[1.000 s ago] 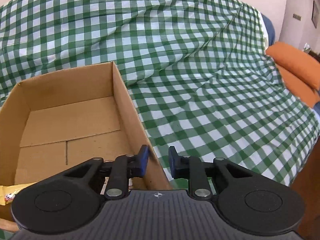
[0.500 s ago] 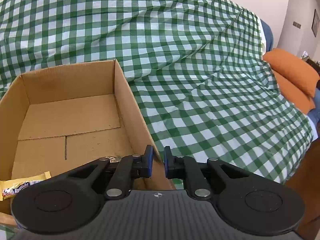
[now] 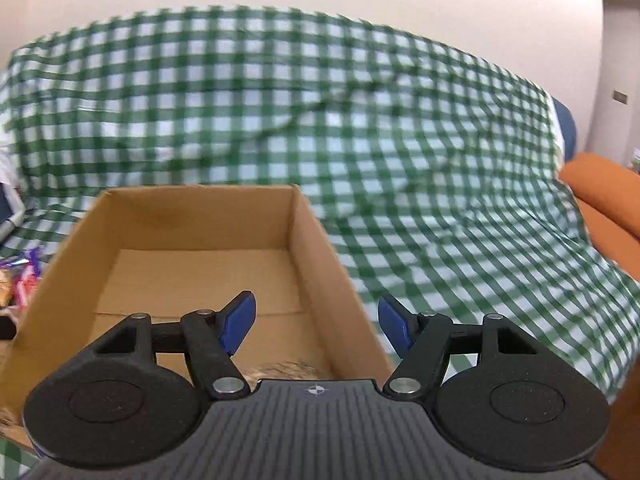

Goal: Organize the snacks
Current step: 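Withdraw both open tools from the box back toward the snack pile, then reach the left tool to the dark biscuit packet while the right tool reaches the white nut bar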

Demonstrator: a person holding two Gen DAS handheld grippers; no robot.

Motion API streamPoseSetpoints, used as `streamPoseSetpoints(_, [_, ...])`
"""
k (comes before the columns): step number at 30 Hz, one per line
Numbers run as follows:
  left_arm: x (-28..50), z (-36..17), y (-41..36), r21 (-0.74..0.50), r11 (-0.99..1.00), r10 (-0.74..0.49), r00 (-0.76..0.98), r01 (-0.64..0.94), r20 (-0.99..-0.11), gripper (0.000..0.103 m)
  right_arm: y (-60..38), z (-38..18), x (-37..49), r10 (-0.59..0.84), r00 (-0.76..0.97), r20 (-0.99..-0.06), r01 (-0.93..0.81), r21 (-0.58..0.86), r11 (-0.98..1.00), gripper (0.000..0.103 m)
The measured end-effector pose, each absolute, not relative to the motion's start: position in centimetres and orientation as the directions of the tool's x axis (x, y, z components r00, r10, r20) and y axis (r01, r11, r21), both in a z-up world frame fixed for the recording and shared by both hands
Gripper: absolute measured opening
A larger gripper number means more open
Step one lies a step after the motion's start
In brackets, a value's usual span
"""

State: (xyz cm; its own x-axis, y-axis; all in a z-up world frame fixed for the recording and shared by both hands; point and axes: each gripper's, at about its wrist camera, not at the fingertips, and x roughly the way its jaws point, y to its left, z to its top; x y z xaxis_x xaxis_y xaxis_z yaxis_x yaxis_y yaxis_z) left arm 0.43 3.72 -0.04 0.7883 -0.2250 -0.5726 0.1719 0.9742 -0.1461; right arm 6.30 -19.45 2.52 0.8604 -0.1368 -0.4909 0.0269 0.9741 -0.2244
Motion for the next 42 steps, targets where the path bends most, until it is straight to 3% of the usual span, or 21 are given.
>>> streamPoseSetpoints(5, [1.9, 2.2, 10.3, -0.183, 0.979, -0.183, 0.785, 0.091, -0.591, 0.041, -17.1, 3.0, 6.4, -0.052, 0.863, -0.502, -0.031, -0.156, 0.987, 0.068])
streamPoseSetpoints(8, [2.8, 2.9, 13.8, -0.146, 0.988, -0.134, 0.770, 0.053, -0.624, 0.037, -15.2, 3.3, 6.3, 0.010, 0.865, -0.501, -0.076, -0.110, 0.991, 0.061])
streamPoseSetpoints(10, [3.0, 2.5, 16.6, -0.189, 0.982, -0.134, 0.757, 0.014, -0.640, 0.035, -13.4, 3.3, 6.1, 0.068, 0.866, -0.496, -0.129, -0.088, 0.988, 0.050])
streamPoseSetpoints(13, [2.4, 0.0, 20.5, -0.306, 0.948, -0.149, 0.733, -0.084, -0.664, 0.034, -10.6, 3.0, 5.6, 0.165, 0.860, -0.483, -0.224, -0.067, 0.972, 0.046])
streamPoseSetpoints(17, [3.2, -1.9, 22.9, -0.378, 0.906, -0.171, 0.650, -0.192, -0.740, 0.030, -6.6, 2.2, 4.5, 0.288, 0.830, -0.478, -0.358, -0.059, 0.932, 0.046])
streamPoseSetpoints(24, [4.8, -4.2, 22.9, -0.329, 0.909, -0.150, 0.534, -0.256, -0.832, 0.031, 0.6, -1.5, 3.1, 0.427, 0.704, -0.567, -0.533, -0.026, 0.845, 0.046])
streamPoseSetpoints(29, [5.2, -6.6, 23.1, -0.274, 0.912, -0.122, 0.436, -0.305, -0.892, 0.034, 3.9, -3.9, 4.1, 0.422, 0.657, -0.625, -0.562, -0.033, 0.827, 0.047])
streamPoseSetpoints(33, [5.5, -7.6, 23.5, -0.247, 0.913, -0.106, 0.398, -0.324, -0.911, 0.041, 5.5, -5.3, 5.5, 0.406, 0.634, -0.658, -0.573, -0.046, 0.818, 0.048])
streamPoseSetpoints(42, [6.2, -8.2, 22.8, -0.229, 0.924, -0.106, 0.369, -0.307, -0.923, 0.048, 7.6, -8.7, 6.6, 0.368, 0.597, -0.712, -0.568, -0.051, 0.822, 0.060])
